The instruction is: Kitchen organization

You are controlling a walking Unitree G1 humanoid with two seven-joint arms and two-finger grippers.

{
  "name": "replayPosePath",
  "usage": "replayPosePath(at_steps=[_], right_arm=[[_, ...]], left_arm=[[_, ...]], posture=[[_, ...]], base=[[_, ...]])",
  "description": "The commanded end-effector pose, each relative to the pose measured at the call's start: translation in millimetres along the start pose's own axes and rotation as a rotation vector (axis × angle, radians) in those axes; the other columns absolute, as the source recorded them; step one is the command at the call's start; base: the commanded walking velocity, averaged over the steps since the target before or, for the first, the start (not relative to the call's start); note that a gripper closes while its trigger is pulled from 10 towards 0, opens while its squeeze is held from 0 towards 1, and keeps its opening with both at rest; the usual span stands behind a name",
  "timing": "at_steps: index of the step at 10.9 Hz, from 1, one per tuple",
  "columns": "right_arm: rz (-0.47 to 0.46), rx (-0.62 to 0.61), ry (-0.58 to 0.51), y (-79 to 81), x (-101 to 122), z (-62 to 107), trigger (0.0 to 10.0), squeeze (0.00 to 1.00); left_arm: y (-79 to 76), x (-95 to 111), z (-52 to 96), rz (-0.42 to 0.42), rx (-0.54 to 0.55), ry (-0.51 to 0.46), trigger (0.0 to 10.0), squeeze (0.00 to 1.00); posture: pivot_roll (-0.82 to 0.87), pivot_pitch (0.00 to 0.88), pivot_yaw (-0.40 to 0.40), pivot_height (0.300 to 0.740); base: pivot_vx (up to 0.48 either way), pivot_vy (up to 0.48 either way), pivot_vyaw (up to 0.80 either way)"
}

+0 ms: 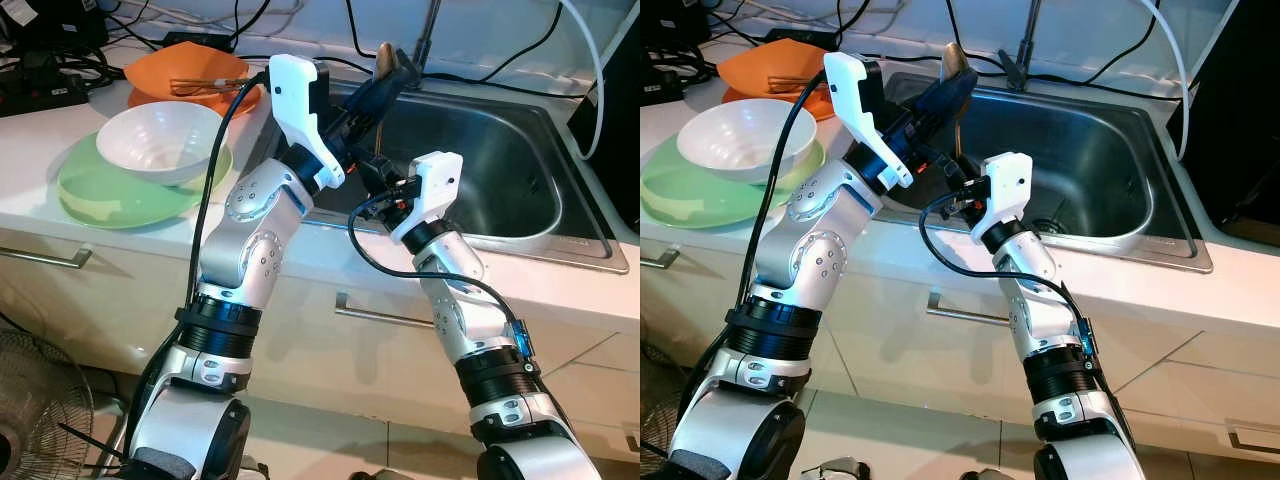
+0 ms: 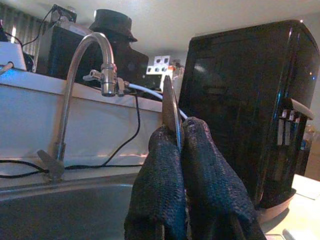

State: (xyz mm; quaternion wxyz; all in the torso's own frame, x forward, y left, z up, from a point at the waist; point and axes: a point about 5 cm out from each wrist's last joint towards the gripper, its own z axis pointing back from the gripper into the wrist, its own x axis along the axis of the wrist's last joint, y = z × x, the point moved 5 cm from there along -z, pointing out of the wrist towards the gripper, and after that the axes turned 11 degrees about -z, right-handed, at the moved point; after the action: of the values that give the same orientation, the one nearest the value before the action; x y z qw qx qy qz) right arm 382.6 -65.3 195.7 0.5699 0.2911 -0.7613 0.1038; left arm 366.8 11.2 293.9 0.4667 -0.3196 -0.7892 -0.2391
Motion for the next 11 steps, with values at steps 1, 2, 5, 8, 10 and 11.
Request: replayPosePath(at_steps=[1, 2, 5, 8, 10, 11], right_arm=[[0.001, -0.025, -0.028, -6.4, 9, -2.8, 0.0, 0.00], [0.003, -0.026, -0.028, -7.0, 9, -2.9, 0.0, 0.00], [0.006, -0.043, -0.030, -10.6, 9, -3.8, 0.0, 0.00], [0.013, -0.084, -0.036, -21.5, 12, -5.8, 0.0, 0.00], [0.036, -0.133, -0.030, -36.3, 17, -9.8, 0.0, 0.00], [0.047, -0.153, -0.029, -41.5, 18, -11.2, 1.3, 0.00]], left_arm=[[-3.9, 7, -2.6, -0.009, -0.020, -0.020, 10.0, 0.97], [-3.8, 7, -2.2, -0.002, -0.021, -0.021, 10.0, 1.00], [-1.8, 8, -1.1, 0.005, -0.011, -0.028, 10.0, 1.00], [5.1, 8, 3.6, 0.013, 0.021, -0.032, 10.0, 1.00], [14.4, 7, 13.3, 0.018, 0.078, -0.030, 10.0, 0.00], [18.8, 5, 17.4, 0.015, 0.099, -0.022, 10.0, 0.00]], posture=[[0.08, 0.047, -0.041, 0.740], [0.08, 0.048, -0.041, 0.740], [0.08, 0.050, -0.041, 0.740], [0.08, 0.047, -0.043, 0.740], [0.09, 0.038, -0.044, 0.740], [0.09, 0.035, -0.044, 0.740]], base=[[0.000, 0.000, 0.00], [0.000, 0.000, 0.00], [0.000, 0.000, 0.00], [0.000, 0.000, 0.00], [0.000, 0.000, 0.00], [0.000, 0.000, 0.00]])
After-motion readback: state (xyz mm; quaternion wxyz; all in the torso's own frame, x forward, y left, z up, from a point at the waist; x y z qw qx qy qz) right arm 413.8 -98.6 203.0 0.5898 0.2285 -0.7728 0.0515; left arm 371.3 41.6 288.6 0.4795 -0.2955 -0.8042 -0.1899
